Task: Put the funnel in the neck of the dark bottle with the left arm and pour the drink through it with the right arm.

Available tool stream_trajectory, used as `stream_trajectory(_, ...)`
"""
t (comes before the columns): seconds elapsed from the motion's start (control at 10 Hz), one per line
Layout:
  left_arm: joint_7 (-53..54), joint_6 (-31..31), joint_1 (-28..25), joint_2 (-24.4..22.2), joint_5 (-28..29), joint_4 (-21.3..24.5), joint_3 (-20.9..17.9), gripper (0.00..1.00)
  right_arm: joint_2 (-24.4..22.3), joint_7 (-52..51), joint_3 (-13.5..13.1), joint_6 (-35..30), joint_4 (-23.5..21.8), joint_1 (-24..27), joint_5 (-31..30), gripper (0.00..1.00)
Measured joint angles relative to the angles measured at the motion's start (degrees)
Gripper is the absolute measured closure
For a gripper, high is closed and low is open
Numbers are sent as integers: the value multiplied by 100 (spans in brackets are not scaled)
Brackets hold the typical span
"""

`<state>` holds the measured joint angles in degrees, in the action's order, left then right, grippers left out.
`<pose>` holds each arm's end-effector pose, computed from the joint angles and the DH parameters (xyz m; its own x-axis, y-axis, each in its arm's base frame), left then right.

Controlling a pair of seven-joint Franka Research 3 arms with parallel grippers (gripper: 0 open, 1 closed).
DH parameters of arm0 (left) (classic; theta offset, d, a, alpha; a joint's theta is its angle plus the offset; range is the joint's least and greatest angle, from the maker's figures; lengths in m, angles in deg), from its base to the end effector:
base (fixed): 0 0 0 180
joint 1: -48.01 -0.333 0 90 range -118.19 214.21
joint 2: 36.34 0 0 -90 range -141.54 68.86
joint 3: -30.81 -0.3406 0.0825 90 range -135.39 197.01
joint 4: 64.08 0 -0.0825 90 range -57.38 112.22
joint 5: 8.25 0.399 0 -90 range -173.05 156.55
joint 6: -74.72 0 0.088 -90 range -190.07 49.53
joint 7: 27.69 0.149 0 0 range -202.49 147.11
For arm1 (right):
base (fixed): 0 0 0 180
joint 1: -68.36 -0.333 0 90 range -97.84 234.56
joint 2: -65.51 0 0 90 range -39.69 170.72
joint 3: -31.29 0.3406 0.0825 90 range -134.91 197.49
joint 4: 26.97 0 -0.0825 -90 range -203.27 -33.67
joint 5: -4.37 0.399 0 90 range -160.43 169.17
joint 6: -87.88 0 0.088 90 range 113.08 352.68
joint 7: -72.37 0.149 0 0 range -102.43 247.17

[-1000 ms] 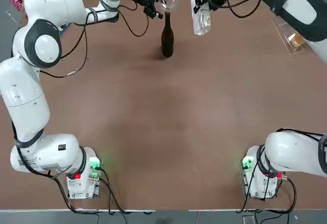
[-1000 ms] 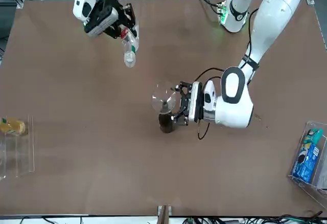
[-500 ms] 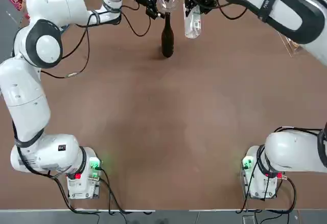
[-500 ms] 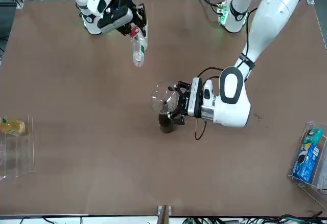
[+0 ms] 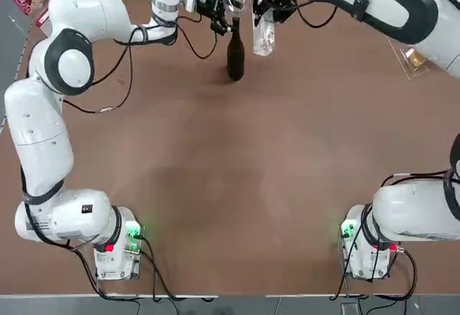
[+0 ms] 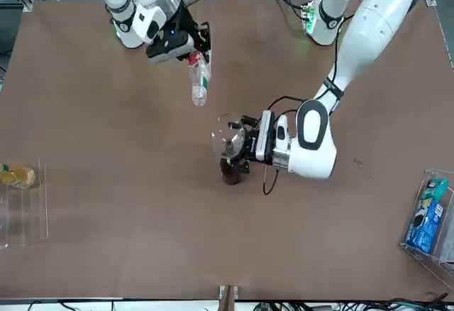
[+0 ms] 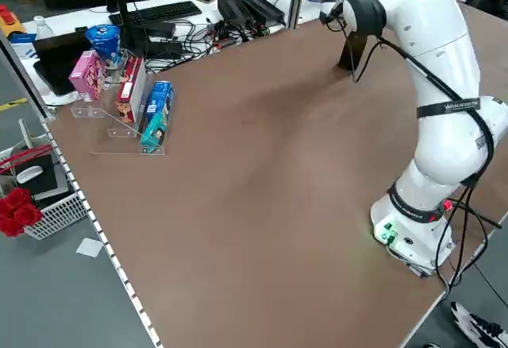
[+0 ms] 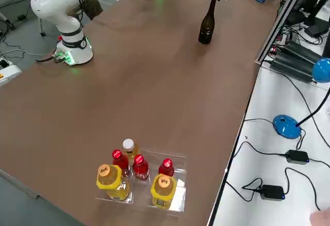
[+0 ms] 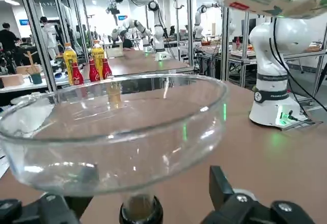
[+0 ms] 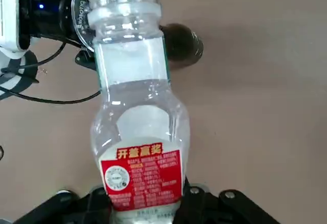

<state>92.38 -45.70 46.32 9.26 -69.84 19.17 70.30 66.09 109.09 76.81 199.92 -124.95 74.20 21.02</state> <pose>0.6370 -0.4352 0.3356 -0.1316 -0.1732 0.9761 -0.9564 0.2812 -0.0791 0.4537 0.4132 0.5770 0.9996 -0.0270 0.0025 -0.0243 -0.9310 -0.3641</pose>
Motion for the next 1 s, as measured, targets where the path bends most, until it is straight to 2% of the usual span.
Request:
stream_trajectory(0.2,24,0,-1,0,-42,-10,4,13,210,349,70,0,136,-37,-196,60)
stream_trajectory(0.5,26,0,-27,0,-67,-13,4,33,656,888,310,4,352,-116,-631,60)
stream_trajectory(0.9,26,3,-95,29,-166,39,3,62,1092,1300,336,-2,660,-414,-954,60)
stream_trajectory(1.0,26,3,-103,50,-177,46,3,65,1225,1455,337,-4,784,-570,-1138,60)
